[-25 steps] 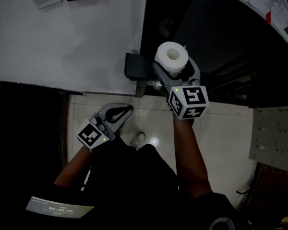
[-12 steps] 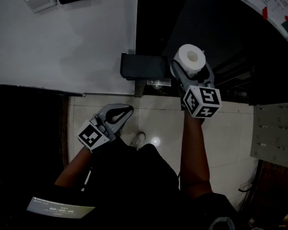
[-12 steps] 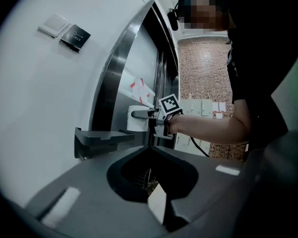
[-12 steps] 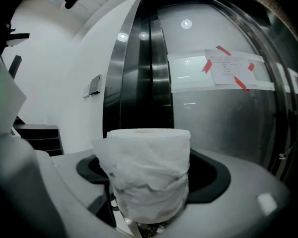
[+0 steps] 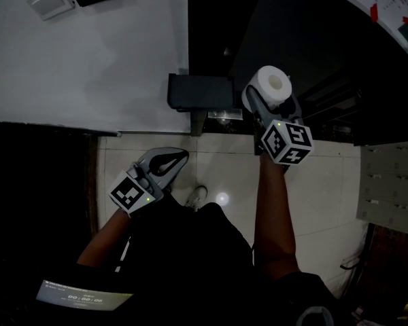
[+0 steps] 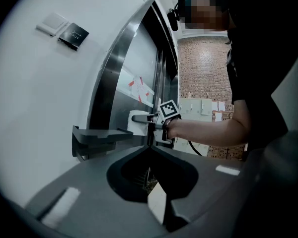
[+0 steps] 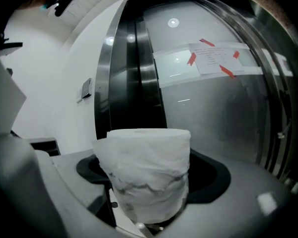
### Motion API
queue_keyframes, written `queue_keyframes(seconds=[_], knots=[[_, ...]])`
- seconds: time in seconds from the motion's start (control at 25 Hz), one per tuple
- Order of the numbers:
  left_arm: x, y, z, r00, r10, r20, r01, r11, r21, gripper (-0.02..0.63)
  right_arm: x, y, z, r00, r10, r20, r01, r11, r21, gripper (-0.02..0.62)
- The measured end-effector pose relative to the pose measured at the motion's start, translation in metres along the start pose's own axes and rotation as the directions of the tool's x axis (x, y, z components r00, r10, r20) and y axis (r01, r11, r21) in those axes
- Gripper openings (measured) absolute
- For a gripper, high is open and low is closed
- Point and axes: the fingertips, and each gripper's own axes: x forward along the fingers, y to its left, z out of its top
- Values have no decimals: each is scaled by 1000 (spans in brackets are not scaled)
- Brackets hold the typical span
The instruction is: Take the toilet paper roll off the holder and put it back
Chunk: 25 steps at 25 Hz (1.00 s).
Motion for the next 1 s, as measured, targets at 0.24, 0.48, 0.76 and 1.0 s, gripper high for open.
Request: queue_keyframes(seconds=[0.24,0.48,0.76,1.0], knots=[[0,-2,-4,1000,-3,-8,3,1000,4,5,1,-26,-36,998,-31,51,8,915,403,437],[-1,-3,-6,1000,-4,-10,4,1000,1,5,-1,-32,-69,991,-63,116,-30,750,660,437],[-7,-1,-8,1000,6,-13,-6,1000,-1,5,3,-31,-111,985,-119,128,-58,468,882,437],[-8,-2,-10,1000,10,-14,-10,1000,-9,5,9,-24,-142,977,-148,152,-116,226,967,437]])
